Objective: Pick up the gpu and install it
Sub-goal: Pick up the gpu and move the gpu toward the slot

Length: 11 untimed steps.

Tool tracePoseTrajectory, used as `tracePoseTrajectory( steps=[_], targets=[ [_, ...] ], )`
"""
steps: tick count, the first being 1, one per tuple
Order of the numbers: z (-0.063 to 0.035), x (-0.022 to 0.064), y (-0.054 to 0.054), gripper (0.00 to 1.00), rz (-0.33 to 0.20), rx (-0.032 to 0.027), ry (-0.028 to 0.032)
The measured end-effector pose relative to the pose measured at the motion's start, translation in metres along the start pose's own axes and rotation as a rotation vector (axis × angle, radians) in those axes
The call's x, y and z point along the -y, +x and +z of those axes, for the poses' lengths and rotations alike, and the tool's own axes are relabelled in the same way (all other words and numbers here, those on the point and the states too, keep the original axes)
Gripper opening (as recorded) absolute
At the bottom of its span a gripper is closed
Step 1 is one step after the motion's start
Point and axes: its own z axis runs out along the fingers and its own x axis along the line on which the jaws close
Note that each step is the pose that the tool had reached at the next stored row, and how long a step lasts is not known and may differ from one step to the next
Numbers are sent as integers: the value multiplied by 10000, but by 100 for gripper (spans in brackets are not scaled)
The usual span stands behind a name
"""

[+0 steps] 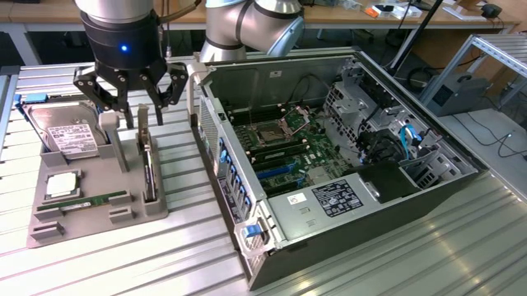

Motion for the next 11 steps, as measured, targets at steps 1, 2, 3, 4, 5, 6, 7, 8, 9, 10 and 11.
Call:
tracePoseTrajectory(
  steps=[1,2,3,4,5,6,7,8,9,10,11],
  targets=[
    [4,0,0,48,0,0,1],
    [8,0,0,48,0,0,0],
    [12,1,0,48,0,0,0],
    [13,1,0,48,0,0,0],
    [17,1,0,48,0,0,0],
    [22,1,1,48,0,0,0],
    [26,1,1,48,0,0,0],
    [30,1,1,48,0,0,0],
    [33,2,1,48,0,0,0],
    [38,2,1,48,0,0,0],
    [41,2,1,48,-1,-1,0]
  ],
)
